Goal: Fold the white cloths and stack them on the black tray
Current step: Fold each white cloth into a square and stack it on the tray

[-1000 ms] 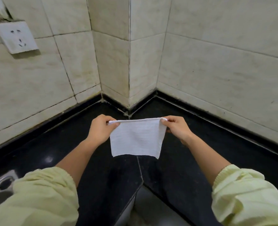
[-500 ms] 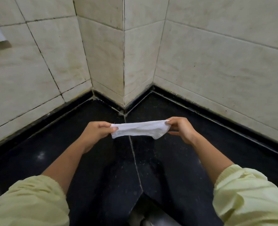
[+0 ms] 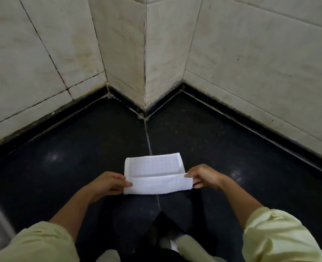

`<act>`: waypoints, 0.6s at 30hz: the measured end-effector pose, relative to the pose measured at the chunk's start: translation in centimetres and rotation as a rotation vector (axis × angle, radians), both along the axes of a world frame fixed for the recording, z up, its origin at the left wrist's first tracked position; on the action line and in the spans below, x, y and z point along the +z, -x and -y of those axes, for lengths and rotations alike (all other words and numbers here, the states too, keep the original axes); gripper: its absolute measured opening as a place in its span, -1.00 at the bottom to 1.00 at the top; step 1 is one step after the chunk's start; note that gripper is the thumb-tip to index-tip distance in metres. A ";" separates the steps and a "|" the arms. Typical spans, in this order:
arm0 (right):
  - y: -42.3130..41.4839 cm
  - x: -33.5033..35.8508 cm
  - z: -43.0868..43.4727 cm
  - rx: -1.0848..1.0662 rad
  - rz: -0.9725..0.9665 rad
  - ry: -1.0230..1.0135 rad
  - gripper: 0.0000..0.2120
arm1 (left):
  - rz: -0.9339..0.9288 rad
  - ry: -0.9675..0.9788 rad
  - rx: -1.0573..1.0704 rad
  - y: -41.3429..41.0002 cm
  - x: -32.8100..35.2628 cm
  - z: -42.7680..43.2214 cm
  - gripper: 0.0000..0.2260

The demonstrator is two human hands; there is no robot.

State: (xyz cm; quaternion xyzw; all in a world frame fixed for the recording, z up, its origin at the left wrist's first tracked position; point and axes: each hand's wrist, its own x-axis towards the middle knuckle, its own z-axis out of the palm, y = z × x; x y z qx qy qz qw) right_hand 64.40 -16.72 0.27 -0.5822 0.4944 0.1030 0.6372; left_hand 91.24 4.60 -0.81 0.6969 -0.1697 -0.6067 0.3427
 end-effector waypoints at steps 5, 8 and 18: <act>-1.3 -0.8 0.7 -0.071 0.054 0.132 -0.87 | 0.085 0.034 0.137 -0.3 -1.0 1.0 -0.78; -2.4 -1.6 1.0 -0.129 0.098 0.206 -0.85 | 0.123 0.064 0.221 -0.3 -1.5 2.0 -0.81; -5.7 -4.4 2.0 -0.161 -0.065 0.470 -0.79 | 0.330 0.060 0.347 -0.7 -4.1 4.6 -0.80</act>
